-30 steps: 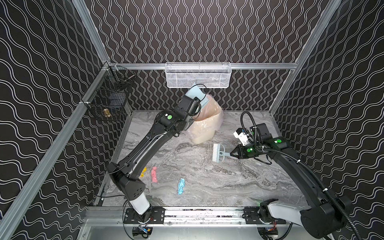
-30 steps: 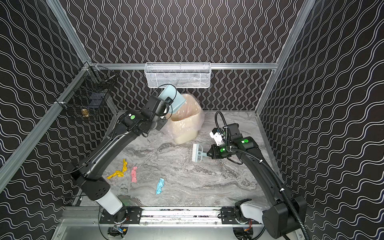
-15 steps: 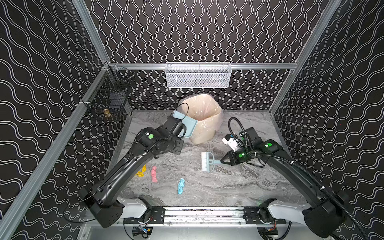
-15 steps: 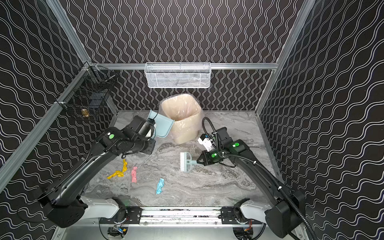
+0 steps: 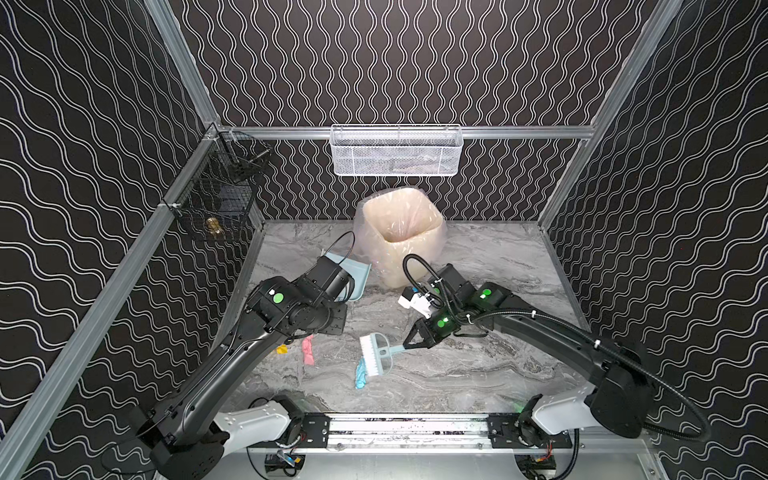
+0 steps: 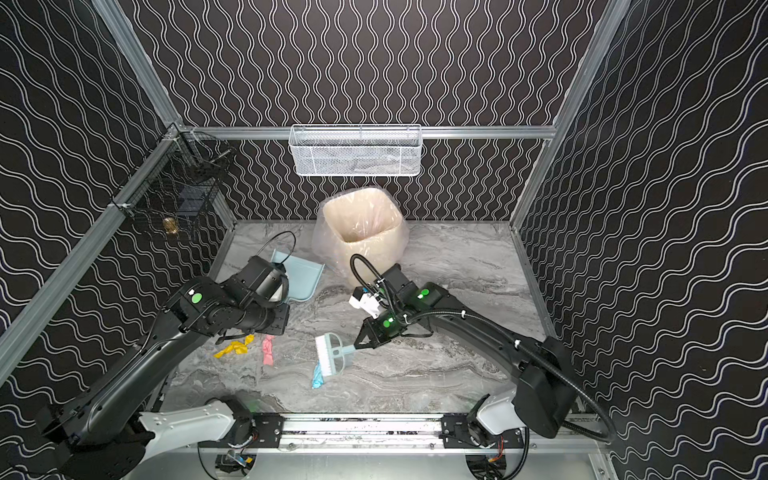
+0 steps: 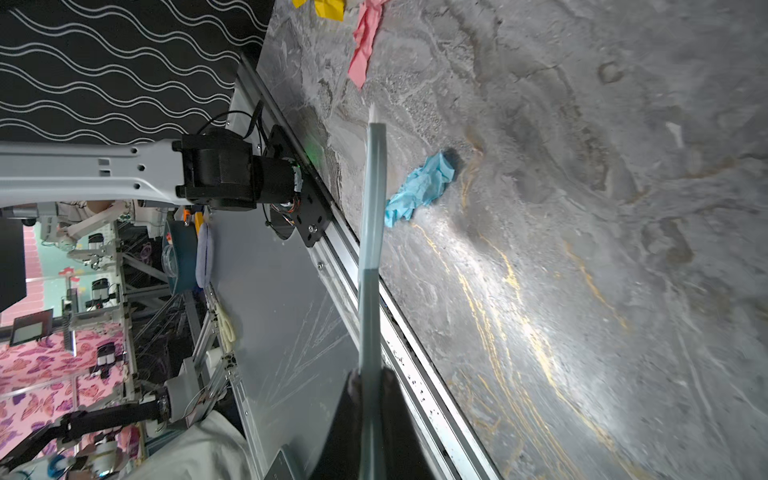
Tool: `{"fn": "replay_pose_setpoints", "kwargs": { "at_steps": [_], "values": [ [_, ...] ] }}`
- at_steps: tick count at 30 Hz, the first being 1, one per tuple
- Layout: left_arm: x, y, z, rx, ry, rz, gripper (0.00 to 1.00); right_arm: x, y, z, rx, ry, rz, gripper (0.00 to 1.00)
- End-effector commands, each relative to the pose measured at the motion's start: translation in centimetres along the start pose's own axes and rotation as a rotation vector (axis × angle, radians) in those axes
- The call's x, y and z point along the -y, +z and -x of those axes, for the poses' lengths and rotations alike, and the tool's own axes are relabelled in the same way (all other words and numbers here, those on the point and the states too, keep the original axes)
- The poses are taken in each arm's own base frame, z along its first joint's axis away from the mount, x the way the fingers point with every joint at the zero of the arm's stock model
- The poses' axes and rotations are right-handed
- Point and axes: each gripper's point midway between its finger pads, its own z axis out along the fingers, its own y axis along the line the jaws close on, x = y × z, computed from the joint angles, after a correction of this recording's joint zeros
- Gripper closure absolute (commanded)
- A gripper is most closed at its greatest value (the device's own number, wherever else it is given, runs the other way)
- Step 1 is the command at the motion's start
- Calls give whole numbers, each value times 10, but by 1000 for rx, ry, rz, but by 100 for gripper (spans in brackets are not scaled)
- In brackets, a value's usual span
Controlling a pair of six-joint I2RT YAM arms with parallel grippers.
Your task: Sweep away the paper scraps from the table
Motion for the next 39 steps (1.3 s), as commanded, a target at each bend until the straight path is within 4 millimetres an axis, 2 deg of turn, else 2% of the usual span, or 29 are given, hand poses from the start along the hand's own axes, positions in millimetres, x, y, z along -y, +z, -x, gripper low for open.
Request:
{"fn": "replay_pose_setpoints", "kwargs": {
  "at_steps": [1,11,14,17,21,26,29,33,39],
  "values": [
    [-5,5,-7,-22,-29,23,100,-11,14,19,14,-38,76,100],
    [-31,19,-19,-75,-97,43,100,3,67,14,-141,11,116,100],
    [-28,23,-22,-92,-107,21,100,18,77,7,-184,53,71,100],
    [-22,27,-26,-95,-137,-14,100,41,81,-3,-204,116,-11,100],
    [-17,32,-37,-104,-178,-59,100,69,66,-13,-200,173,-101,100],
    [-10,33,-44,-127,-168,-104,100,96,19,-11,-114,252,-159,100],
    [-3,34,-45,-152,-147,-137,100,109,2,-12,-114,277,-203,100],
    [6,41,-51,-196,-103,-168,100,117,-14,-17,-129,303,-266,100],
    [22,58,-66,-247,-59,-210,100,115,-29,-14,-145,333,-301,100]
  ]
}}
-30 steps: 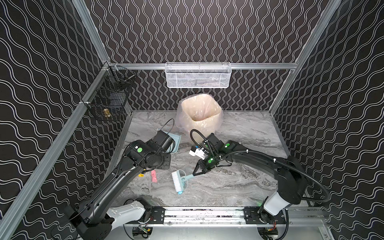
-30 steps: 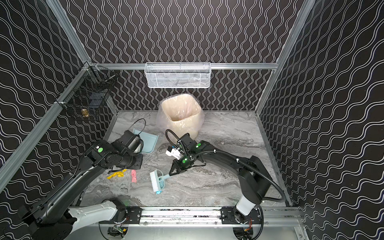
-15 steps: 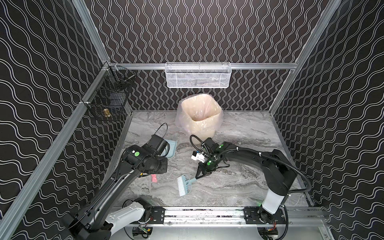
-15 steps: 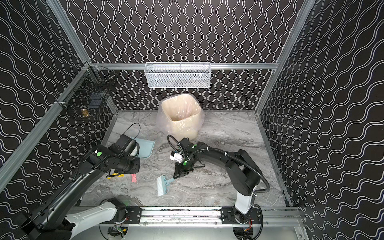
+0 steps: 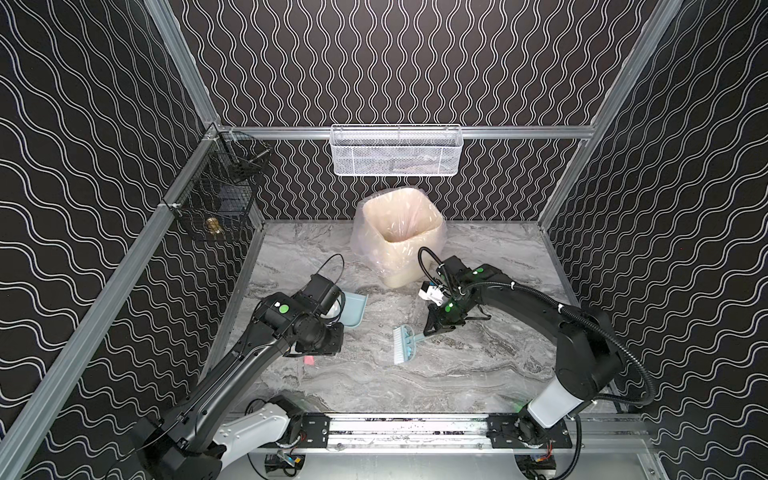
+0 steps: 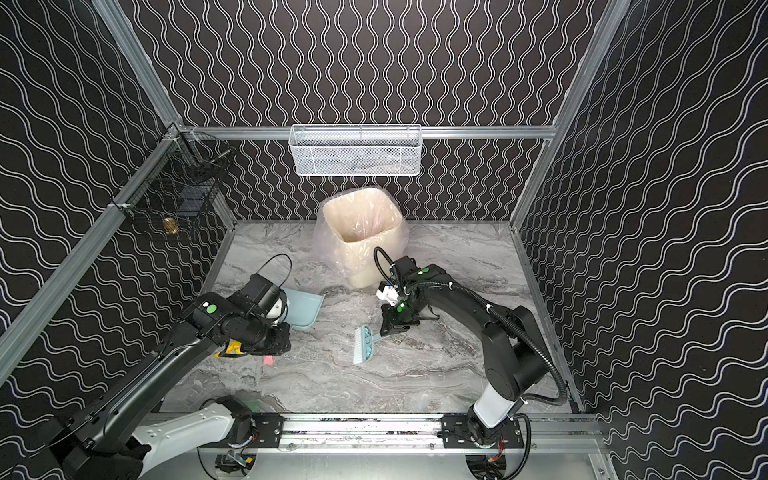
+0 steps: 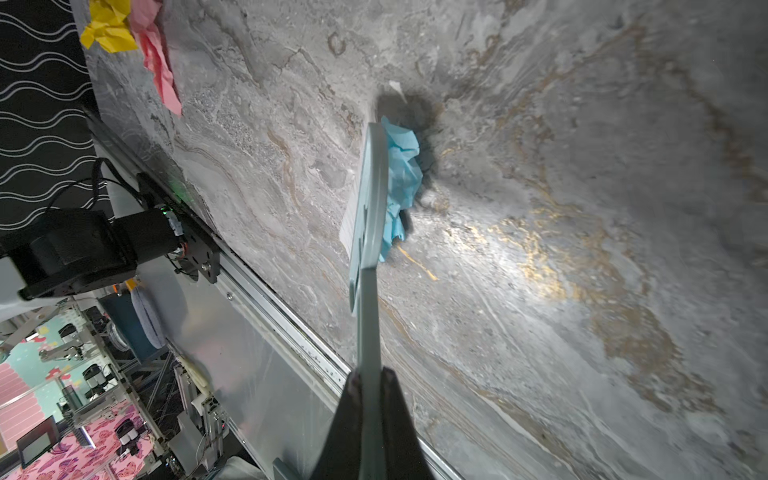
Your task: Sweep away the paper scraps from the table
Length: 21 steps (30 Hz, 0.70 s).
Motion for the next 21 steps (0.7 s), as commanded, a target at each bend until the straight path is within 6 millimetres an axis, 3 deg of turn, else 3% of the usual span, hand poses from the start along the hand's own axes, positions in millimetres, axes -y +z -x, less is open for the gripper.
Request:
{"fn": "replay_pose_setpoints", "kwargs": {
  "at_steps": [1,8,15,18,21],
  "values": [
    [10,12,-3,-27,53,-29,100,8,-7,-12,-55,29,-64,100],
    [21,40,-9,-92,153,-8,100,11,-33,-13,-40,51,-127,100],
    [25,57,-16,-152,259,25,100,-13,-68,-16,8,41,-77,100],
    [31,62,-17,-174,304,41,100,-5,-86,-13,45,53,-123,100],
    [35,69,-21,-200,352,62,100,18,-102,-5,71,58,-231,100]
  ]
}}
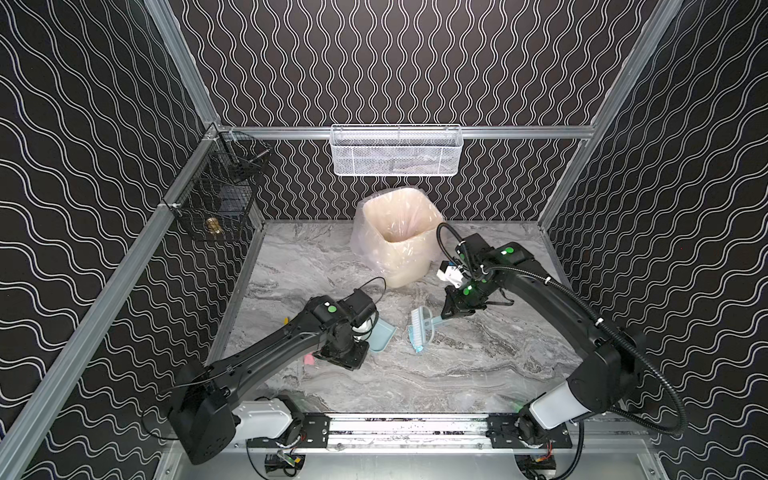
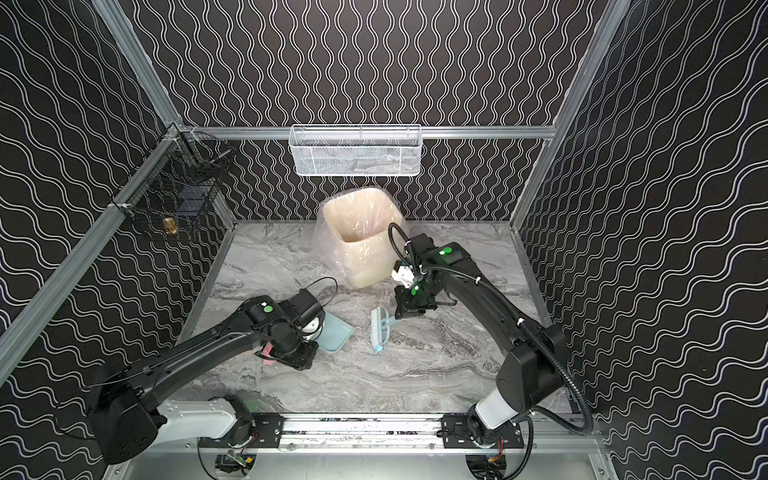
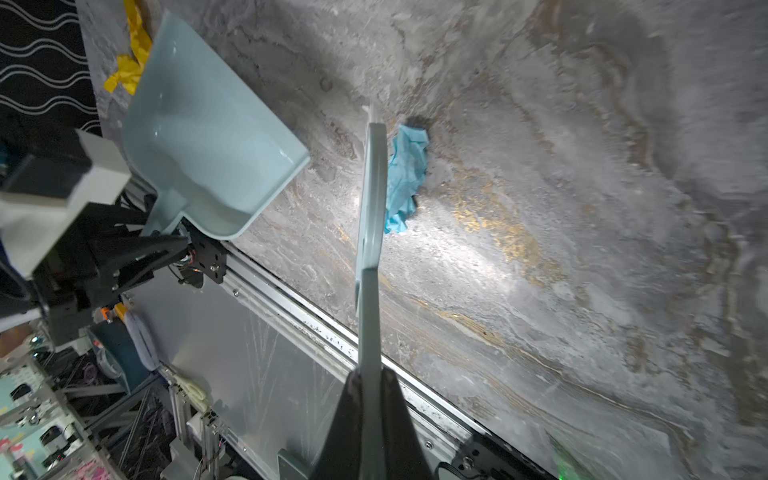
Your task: Sweep away the paper scraps from the table
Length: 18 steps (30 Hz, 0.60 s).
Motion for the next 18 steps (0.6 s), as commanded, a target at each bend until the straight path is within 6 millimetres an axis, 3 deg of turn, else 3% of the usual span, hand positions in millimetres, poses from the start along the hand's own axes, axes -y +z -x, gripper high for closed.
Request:
{"fn": "replay_pose_setpoints", "kwargs": {
  "at_steps": [1,10,18],
  "values": [
    [3,4,2,-10,71,27,100,28,-11,-1,-24,0,-141,100],
    [24,24,-4,-86,218,66,100,45,-12,29,-27,-7,-268,100],
    [45,41,-7,-138,246,-31,100,39,3,34,-59,-60,-292,100]
  ]
}}
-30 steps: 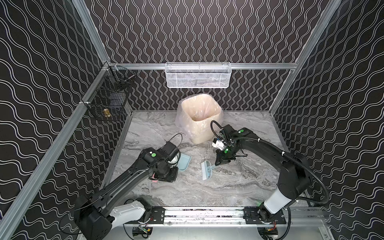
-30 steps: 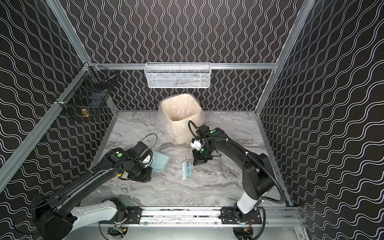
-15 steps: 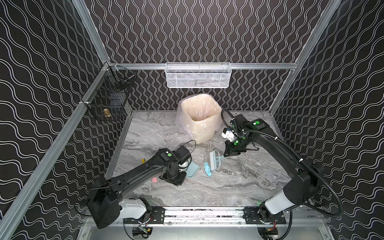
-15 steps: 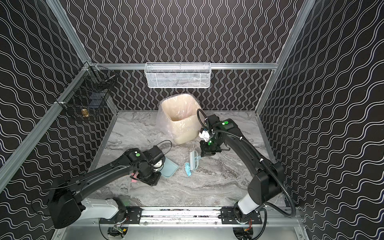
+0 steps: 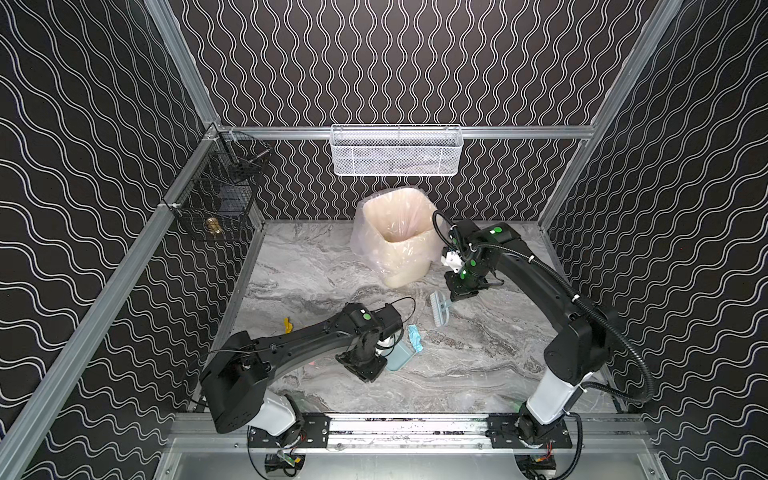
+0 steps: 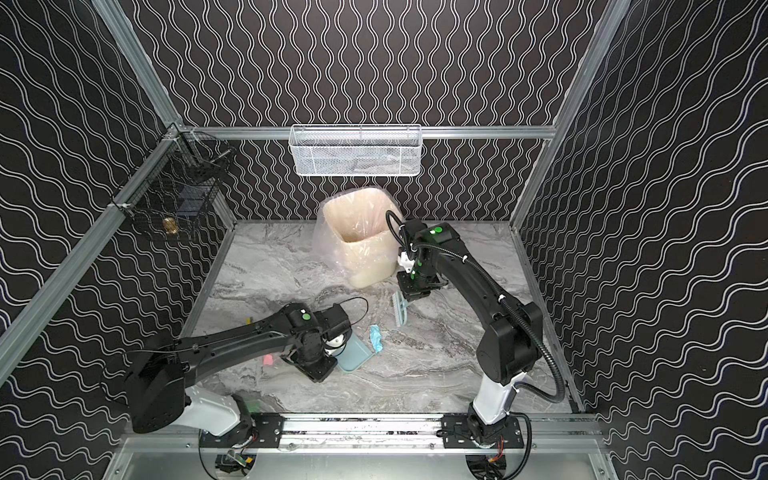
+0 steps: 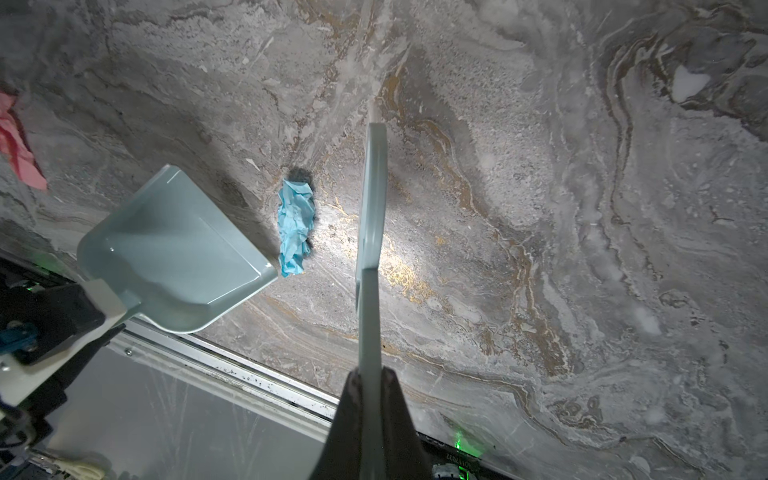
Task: Sweep away the paper scraps from the table
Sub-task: 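Bring the brush behind the light-blue scrap toward the dustpan with the right gripper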
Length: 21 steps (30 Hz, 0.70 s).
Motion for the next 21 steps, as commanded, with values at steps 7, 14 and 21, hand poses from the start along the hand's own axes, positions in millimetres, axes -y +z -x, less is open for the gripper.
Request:
{"fn": "replay_pose_setpoints", "kwargs": {
  "at_steps": [7,14,21],
  "values": [
    [21,17,0,-44,23,-122,100,-8,14,2,-27,-58,-41,100],
    [24,23,5,-30,1,-140,100,-22,29,-3,-58,-102,-46,100],
    [28,33,8,-15,-12,-171,100,-41,41,-13,-110,-164,-36,100]
  ]
}}
